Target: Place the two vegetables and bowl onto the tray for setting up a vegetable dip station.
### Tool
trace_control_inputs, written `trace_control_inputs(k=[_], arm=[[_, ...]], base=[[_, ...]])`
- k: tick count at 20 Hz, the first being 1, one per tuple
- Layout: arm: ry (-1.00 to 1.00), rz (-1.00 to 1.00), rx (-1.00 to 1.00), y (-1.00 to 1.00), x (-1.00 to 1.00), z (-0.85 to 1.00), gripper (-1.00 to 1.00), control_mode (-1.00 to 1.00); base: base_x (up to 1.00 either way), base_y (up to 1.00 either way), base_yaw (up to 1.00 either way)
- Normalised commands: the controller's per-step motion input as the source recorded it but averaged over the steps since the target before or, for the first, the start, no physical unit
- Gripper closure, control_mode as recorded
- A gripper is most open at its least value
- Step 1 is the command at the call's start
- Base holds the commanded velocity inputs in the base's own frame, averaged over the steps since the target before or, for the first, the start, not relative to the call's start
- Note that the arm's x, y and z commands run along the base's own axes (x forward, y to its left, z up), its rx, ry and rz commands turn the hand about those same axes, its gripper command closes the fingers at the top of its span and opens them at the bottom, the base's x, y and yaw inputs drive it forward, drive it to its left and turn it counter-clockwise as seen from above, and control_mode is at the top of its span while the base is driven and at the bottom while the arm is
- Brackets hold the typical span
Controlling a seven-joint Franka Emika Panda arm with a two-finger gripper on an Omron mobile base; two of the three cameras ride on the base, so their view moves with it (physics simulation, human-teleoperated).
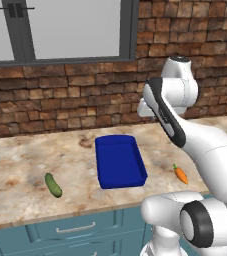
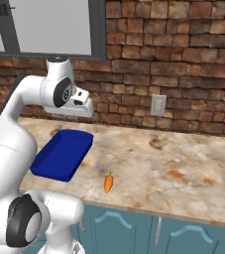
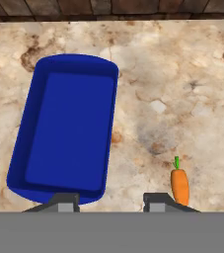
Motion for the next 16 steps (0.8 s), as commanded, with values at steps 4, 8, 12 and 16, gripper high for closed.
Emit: trace_control_inputs(k=[4,8,12,16], arm=[[0.0,0.0,0.0,-0.09,-0.01,0.0,-1.0,-1.0],[0.02,0.0,0.0,-0.36,-0.08,0.0,-1.0,-1.0],[0.01,0.0,0.0,-0.52,-0.16,0.0,-1.0,-1.0],[0.0,0.0,0.0,-0.54,-0.29,0.0,-1.0,-1.0]], base=[[0.0,0.0,0.0],[0.0,0.0,0.0],[0.0,0.0,0.0],[0.0,0.0,0.0]])
